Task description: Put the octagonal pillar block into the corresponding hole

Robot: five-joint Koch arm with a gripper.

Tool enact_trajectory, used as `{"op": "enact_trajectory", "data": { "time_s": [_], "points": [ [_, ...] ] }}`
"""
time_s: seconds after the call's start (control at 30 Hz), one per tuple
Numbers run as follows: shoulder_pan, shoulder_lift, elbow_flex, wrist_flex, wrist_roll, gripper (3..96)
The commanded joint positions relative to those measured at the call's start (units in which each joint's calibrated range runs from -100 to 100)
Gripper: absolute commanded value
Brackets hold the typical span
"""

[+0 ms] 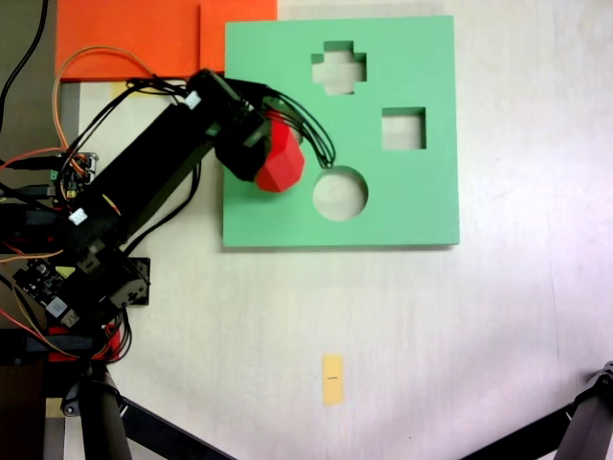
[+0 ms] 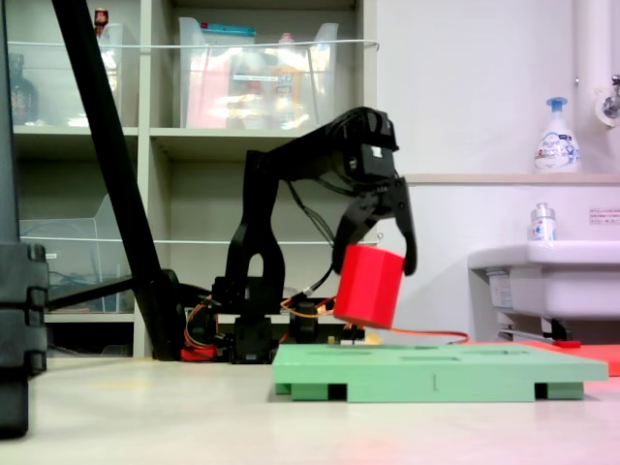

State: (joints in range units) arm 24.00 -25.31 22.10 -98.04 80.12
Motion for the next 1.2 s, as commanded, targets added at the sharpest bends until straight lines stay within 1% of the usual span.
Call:
{"op": "enact_trajectory", "data": {
  "time_s": [0.03, 0.37, 0.83, 1.03, 1.2],
  "points": [
    [0.93, 1.70, 5.32, 3.82, 0.54, 44.5],
    [3.32, 6.87, 7.02, 9.02, 2.44, 44.5],
    [4.59, 13.16, 7.41, 13.35, 3.42, 44.4],
    [4.98, 14.69, 7.41, 14.80, 3.03, 44.4],
    [4.98, 15.67, 7.31, 14.80, -0.24, 44.4]
  ]
}}
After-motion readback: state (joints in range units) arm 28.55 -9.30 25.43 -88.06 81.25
